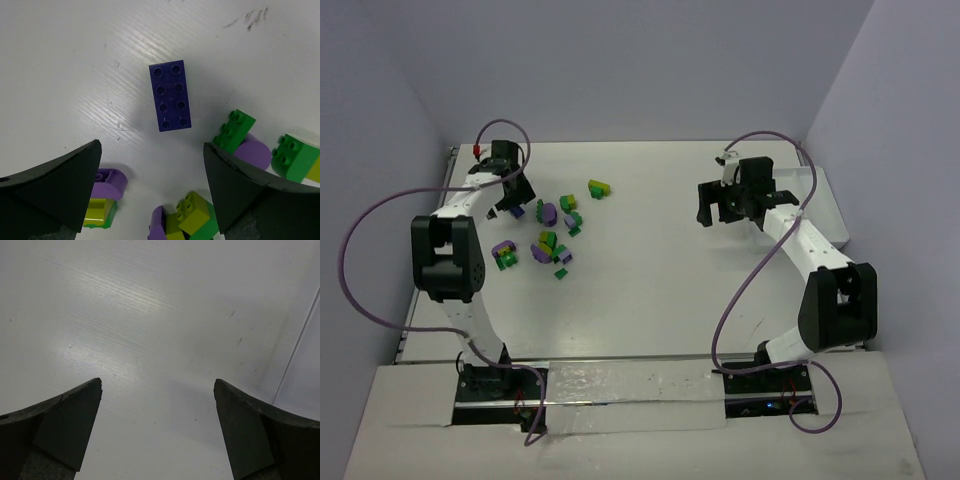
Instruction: Sort the legos into containers by color
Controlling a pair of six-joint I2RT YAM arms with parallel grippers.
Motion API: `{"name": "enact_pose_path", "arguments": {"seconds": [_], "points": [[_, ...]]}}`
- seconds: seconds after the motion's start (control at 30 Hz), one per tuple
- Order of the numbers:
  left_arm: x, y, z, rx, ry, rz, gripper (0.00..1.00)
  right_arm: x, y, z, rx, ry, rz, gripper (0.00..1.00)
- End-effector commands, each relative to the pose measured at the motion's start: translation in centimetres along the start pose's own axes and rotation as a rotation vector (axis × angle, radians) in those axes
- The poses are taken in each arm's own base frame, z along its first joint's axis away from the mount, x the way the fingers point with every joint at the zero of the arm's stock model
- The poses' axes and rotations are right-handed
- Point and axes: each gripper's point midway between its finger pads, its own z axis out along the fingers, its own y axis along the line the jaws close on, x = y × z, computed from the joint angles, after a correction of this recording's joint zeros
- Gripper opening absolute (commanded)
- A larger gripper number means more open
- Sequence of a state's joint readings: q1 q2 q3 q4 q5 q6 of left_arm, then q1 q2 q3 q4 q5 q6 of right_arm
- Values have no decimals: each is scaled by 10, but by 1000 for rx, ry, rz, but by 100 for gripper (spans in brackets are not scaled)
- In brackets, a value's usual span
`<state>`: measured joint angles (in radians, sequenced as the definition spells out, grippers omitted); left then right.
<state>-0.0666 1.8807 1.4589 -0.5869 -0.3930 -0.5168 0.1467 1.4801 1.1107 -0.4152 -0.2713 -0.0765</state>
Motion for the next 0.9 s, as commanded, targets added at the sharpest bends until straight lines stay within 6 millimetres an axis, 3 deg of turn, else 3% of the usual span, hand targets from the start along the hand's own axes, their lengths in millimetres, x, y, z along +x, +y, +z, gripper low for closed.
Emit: {"name": "enact_pose_path", "arguments": {"seconds": [0.0,0.4,0.87], "points": [[-6,-6,7,-41,17,-51,92,-21,1,-1,5,-47,-27,100],[13,-17,37,-38,122,-66,84,-12,-1,9,-1,-25,-28,100],[8,-22,55,-38,129,-79,78,-10,-1,11,-3,-22,-32,100]]}}
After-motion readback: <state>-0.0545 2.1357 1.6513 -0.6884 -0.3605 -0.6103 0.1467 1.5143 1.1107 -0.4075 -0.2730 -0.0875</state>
